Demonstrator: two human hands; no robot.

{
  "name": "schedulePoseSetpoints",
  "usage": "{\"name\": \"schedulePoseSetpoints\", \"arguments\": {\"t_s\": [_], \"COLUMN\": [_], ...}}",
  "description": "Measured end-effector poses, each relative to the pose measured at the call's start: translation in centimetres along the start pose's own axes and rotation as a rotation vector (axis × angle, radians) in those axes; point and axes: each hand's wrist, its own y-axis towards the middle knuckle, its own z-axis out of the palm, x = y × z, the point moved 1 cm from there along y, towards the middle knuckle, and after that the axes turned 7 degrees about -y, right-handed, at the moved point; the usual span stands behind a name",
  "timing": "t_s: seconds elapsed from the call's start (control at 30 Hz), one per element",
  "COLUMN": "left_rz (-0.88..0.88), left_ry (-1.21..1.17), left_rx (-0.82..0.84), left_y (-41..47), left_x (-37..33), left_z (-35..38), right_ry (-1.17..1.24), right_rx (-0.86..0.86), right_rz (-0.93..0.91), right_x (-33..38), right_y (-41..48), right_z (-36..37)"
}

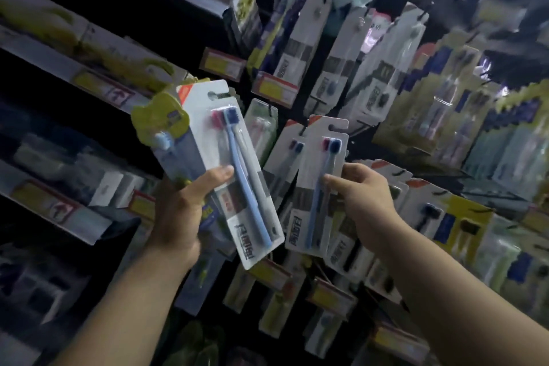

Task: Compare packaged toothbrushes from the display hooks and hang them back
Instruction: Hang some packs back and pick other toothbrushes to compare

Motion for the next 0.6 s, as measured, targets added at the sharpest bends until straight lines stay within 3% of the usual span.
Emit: {"name": "schedulePoseSetpoints", "arguments": {"t_s": [0.17,0.3,0.6], "left_rz": [-0.024,-0.027,-0.067], "left_ry": [-0.018,-0.001,0.054], "left_rx": [-0.035,0.035,0.02], "left_y": [-0.2,-1.1,-1.0], "left_x": [0.5,-0.5,-1.4], "left_z": [-1.8,-1.5,-3.0], "right_ry": [-0.086,-0.155,-0.158], "right_rx": [0.03,0.041,0.012], "right_rz": [-0.03,-0.033,0.055], "right_x": [-1.4,-2.3,1.0], "right_y": [1.2,1.4,3.4], "right_z": [1.6,2.5,5.3]}}
